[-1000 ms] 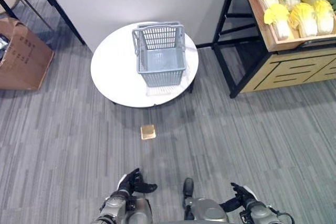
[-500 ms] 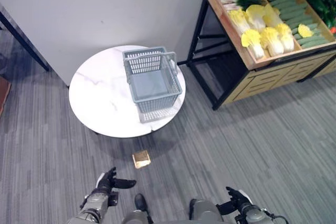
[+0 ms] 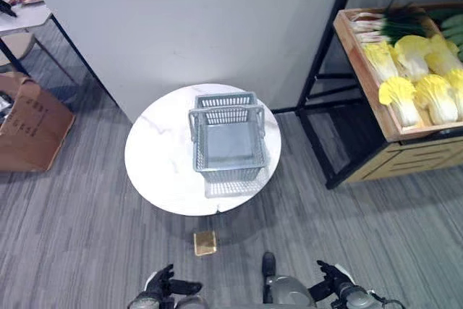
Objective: Get the vegetables into the basket
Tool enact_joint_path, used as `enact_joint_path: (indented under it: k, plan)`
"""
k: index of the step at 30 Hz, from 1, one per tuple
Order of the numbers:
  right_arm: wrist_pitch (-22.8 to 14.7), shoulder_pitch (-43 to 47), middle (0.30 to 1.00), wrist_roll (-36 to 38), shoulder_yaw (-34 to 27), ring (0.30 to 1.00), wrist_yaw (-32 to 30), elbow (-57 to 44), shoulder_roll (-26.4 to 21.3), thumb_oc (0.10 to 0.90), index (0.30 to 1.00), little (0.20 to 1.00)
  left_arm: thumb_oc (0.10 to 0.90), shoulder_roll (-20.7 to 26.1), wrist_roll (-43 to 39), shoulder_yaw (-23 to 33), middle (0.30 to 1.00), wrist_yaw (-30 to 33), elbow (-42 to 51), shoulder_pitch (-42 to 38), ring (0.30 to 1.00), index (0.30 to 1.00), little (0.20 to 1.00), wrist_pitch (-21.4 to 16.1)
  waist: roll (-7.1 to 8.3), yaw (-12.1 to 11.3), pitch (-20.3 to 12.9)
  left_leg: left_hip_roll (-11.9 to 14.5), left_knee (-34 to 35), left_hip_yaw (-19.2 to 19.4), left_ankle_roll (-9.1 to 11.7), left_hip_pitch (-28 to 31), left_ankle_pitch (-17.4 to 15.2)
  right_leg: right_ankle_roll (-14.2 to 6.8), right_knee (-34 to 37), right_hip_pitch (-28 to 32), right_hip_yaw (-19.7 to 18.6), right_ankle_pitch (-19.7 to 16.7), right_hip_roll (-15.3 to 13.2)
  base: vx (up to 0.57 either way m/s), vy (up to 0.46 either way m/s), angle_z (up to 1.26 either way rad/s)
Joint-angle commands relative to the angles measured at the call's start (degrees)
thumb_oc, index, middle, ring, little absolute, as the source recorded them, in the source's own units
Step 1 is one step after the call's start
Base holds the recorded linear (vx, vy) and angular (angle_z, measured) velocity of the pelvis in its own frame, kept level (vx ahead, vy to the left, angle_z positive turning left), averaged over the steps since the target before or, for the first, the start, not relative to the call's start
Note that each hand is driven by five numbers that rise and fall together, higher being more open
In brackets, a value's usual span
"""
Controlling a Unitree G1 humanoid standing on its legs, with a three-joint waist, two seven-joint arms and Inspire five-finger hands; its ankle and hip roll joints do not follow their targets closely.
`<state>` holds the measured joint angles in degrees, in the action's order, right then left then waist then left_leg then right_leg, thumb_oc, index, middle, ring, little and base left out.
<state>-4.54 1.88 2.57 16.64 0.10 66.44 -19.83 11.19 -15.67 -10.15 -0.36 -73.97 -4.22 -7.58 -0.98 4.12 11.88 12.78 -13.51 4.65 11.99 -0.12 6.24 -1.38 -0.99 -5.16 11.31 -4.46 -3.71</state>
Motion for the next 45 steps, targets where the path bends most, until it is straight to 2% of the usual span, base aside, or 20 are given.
enact_joint_path:
  k: [1, 2, 3, 4, 5, 7, 10, 16, 24, 27, 30, 32, 34, 35, 36, 37, 38, 40, 41, 45]
  plan:
    - [-2.6, 1.0, 1.000, 1.0, 0.2, 1.000, -0.3, -0.8, -0.9, 0.900, 1.000, 1.000, 0.900, 3.5, 0.6, 0.3, 1.000, -0.4, 2.4, -1.4, 1.000, 1.000, 1.000, -1.7, 2.86, 1.4, 3.1, -4.0, -1.2, 5.0, -3.3, -1.1, -3.9, -5.7, -3.2, 2.1, -0.5, 2.8, -6.1, 0.08, -0.018, 0.52]
    - [-2.7, 0.5, 1.000, 1.7, -0.6, 1.000, -0.4, -0.7, -1.0, 0.900, 1.000, 1.000, 0.900, 3.6, 0.8, 0.5, 1.000, -0.3, 2.4, -0.4, 1.000, 1.000, 1.000, -2.0, 2.72, 1.1, 3.0, -2.4, 2.4, 7.0, -3.4, -1.2, -3.6, -6.2, -2.6, 2.7, 0.5, 2.8, -6.7, 0.09, 0.079, 0.40]
    - [-2.8, -0.2, 1.000, 2.5, -1.6, 1.000, -0.7, -1.0, -1.4, 0.900, 1.000, 1.000, 0.900, 3.5, 1.4, 0.5, 1.000, 0.4, 2.3, 0.2, 1.000, 1.000, 1.000, -2.3, 1.93, 0.6, 2.6, -0.3, 9.7, 9.5, -3.0, -2.0, -2.0, -7.4, -1.9, 3.3, 1.7, 3.1, -7.2, 0.11, 0.139, 0.34]
    - [-2.9, -0.2, 1.000, 2.7, -1.7, 1.000, -0.7, -1.1, -1.5, 0.900, 1.000, 1.000, 0.900, 3.4, 1.4, 0.1, 1.000, 0.6, 2.5, 0.3, 1.000, 1.000, 1.000, -2.5, 1.46, 0.3, 2.5, 0.2, 11.8, 8.9, -2.7, -2.5, -0.6, -7.7, -2.1, 3.3, 1.6, 3.2, -7.4, 0.17, 0.217, 0.45]
    - [-2.9, 0.2, 1.000, 2.5, -1.7, 1.000, -0.6, -0.7, -1.7, 0.900, 1.000, 1.000, 0.900, 3.2, 1.3, -0.4, 1.000, 0.7, 2.8, 0.0, 1.000, 1.000, 1.000, -2.5, 0.99, 0.2, 2.3, 0.1, 11.9, 7.6, -2.8, -2.4, -1.2, -8.0, -3.4, 2.8, 0.9, 3.9, -7.8, 0.13, 0.199, 0.26]
    - [-2.8, 0.1, 1.000, 2.4, -2.2, 1.000, -0.8, -0.3, -1.4, 0.900, 1.000, 1.000, 0.900, 3.4, 1.9, -0.8, 1.000, 0.7, 2.8, -0.2, 1.000, 1.000, 1.000, -2.6, 0.61, 0.4, 2.0, -0.6, 13.9, 8.3, -3.2, -1.5, -1.4, -8.6, -4.3, 2.3, 0.4, 3.3, -8.5, 0.08, 0.206, -0.21]
    - [-2.7, 0.4, 1.000, 2.6, -3.1, 1.000, -1.4, 0.4, -0.7, 0.900, 1.000, 1.000, 0.900, 3.7, 1.6, -0.9, 1.000, 0.9, 3.5, -0.3, 1.000, 1.000, 1.000, -2.9, 1.27, 0.2, 1.8, -3.0, 17.4, 9.8, -4.4, 0.8, -1.8, -10.0, -3.9, 1.7, -1.0, 0.7, -9.9, 0.03, 0.208, -0.17]
    - [-2.7, 1.6, 1.000, 3.3, -3.7, 1.000, -2.7, 0.7, -0.3, 0.900, 1.000, 1.000, 0.900, 4.1, 1.4, -1.3, 1.000, 1.3, 4.6, -0.5, 1.000, 1.000, 1.000, -3.5, 2.39, -0.8, 1.4, -4.9, 18.5, 10.6, -5.4, 1.4, -3.0, -11.5, -1.6, 1.4, -1.1, -2.2, -11.7, -0.01, 0.118, 0.02]
    - [-3.2, 2.3, 1.000, 4.5, -5.0, 1.000, -3.6, 0.7, -1.2, 0.900, 1.000, 1.000, 0.900, 4.9, 2.3, -1.6, 1.000, 1.2, 3.8, 0.2, 1.000, 1.000, 1.000, -3.6, 2.98, -1.1, 1.5, -5.0, 18.5, 10.4, -5.3, 1.1, -3.3, -11.9, 0.6, 2.0, -0.7, -3.0, -12.0, -0.02, 0.019, 0.05]
    - [-4.2, 2.3, 1.000, 5.8, -8.0, 1.000, -5.7, -1.4, -3.1, 0.900, 1.000, 1.000, 0.900, 5.4, 2.5, -1.1, 1.000, 1.1, 4.1, 1.3, 1.000, 1.000, 1.000, -3.8, 3.04, -1.0, 1.4, -4.7, 18.5, 10.6, -5.0, 1.2, -3.2, -11.9, 1.5, 2.5, -0.5, -3.1, -11.9, 0.00, 0.000, 0.00]
    - [-4.6, 2.6, 1.000, 4.5, -10.6, 1.000, -8.7, -4.6, -6.2, 0.900, 1.000, 1.000, 0.900, 5.8, 2.1, -0.9, 1.000, 0.8, 5.8, 2.5, 1.000, 1.000, 1.000, -3.9, 3.09, -0.9, 1.4, -4.5, 18.5, 10.6, -4.9, 1.3, -3.2, -12.0, 2.1, 2.8, -0.4, -3.4, -11.8, -0.01, -0.001, -0.01]
    - [-4.7, 1.8, 1.000, -4.7, -11.4, 1.000, -12.6, -16.0, -12.4, 0.900, 1.000, 1.000, 0.900, 6.0, 2.0, -0.5, 1.000, 0.7, 8.3, 4.2, 1.000, 1.000, 1.000, -4.2, 3.30, -0.8, 1.5, -4.3, 18.5, 10.7, -4.8, 1.2, -3.0, -12.3, 2.5, 2.8, -0.5, -3.9, -11.6, -0.01, 0.003, -0.02]
    - [-4.1, -1.5, 1.000, -20.2, -11.2, 1.000, -14.2, -30.0, -21.5, 0.900, 1.000, 1.000, 0.900, 6.0, 2.6, 0.6, 1.000, 0.4, 9.7, 5.3, 1.000, 1.000, 1.000, -4.3, 3.56, -0.5, 1.3, -4.2, 18.5, 10.8, -4.8, 1.5, -3.2, -12.6, 3.0, 3.2, -0.4, -4.1, -11.7, 0.00, 0.005, -0.06]
    - [-4.2, -2.0, 1.000, -24.1, -11.9, 1.000, -14.9, -32.9, -24.1, 0.900, 1.000, 1.000, 0.900, 6.1, 3.0, 1.0, 1.000, 0.4, 9.7, 5.5, 1.000, 1.000, 1.000, -4.4, 3.71, -0.5, 1.1, -4.2, 18.5, 10.8, -4.8, 1.5, -3.3, -12.7, 3.0, 3.2, -0.3, -4.1, -11.7, 0.01, 0.002, -0.03]
    - [-4.2, -2.2, 1.000, -24.2, -12.0, 1.000, -14.8, -33.1, -24.2, 0.900, 1.000, 1.000, 0.900, 6.0, 3.0, 1.0, 1.000, 0.4, 9.8, 5.5, 1.000, 1.000, 1.000, -4.4, 3.62, -0.5, 1.1, -4.2, 18.5, 10.7, -4.8, 1.5, -3.3, -12.7, 3.0, 3.2, -0.3, -4.1, -11.7, 0.00, 0.000, 0.00]
    - [-4.6, -1.7, 1.000, -28.4, -14.1, 1.000, -16.3, -40.7, -29.2, 0.900, 1.000, 1.000, 0.900, 5.7, 3.9, 1.4, 1.000, 0.4, 9.5, 5.6, 1.000, 1.000, 1.000, -4.4, 3.89, -0.6, 0.8, -4.3, 18.5, 10.6, -4.8, 1.9, -3.6, -12.9, 3.2, 4.0, 0.0, -4.0, -11.8, 0.00, 0.000, 0.00]
    - [-4.7, -1.4, 1.000, -30.6, -14.8, 1.000, -16.3, -44.9, -31.4, 0.900, 1.000, 1.000, 0.900, 5.7, 4.2, 1.7, 1.000, 0.3, 9.4, 5.4, 1.000, 1.000, 1.000, -4.2, 4.00, -0.7, 0.6, -4.4, 18.5, 10.4, -4.8, 1.8, -3.5, -12.9, 3.2, 4.0, 0.2, -4.2, -11.9, 0.00, 0.000, 0.00]
    - [-4.8, -1.4, 1.000, -31.2, -15.4, 1.000, -16.3, -46.8, -32.2, 0.900, 1.000, 1.000, 0.900, 5.7, 4.3, 1.9, 1.000, 0.4, 9.4, 5.4, 1.000, 1.000, 1.000, -4.1, 4.07, -0.8, 0.4, -4.4, 18.5, 10.4, -4.8, 1.7, -3.6, -12.9, 3.2, 4.0, 0.3, -4.1, -12.0, 0.00, 0.000, 0.00]
    - [-6.0, 1.3, 1.000, -34.3, -14.1, 1.000, -14.8, -54.7, -36.5, 0.900, 1.000, 1.000, 0.900, 5.6, 4.8, 2.0, 1.000, 0.3, 9.2, 5.1, 1.000, 1.000, 1.000, -3.7, 4.26, -1.5, 0.2, -4.4, 18.5, 10.3, -4.8, 1.9, -3.9, -13.0, 3.1, 4.5, 0.7, -3.9, -12.0, 0.01, 0.000, 0.03]
    - [-6.9, 8.4, 1.000, -33.9, -9.8, 1.000, -14.0, -58.3, -38.3, 0.900, 1.000, 1.000, 0.900, 5.8, 5.6, 1.6, 1.000, 0.8, 9.4, 4.4, 1.000, 1.000, 1.000, -3.7, 4.44, -2.6, -0.2, -4.6, 18.5, 9.7, -4.8, 1.5, -3.6, -13.0, 3.1, 4.8, 1.4, -3.9, -12.3, 0.01, -0.001, 0.07]
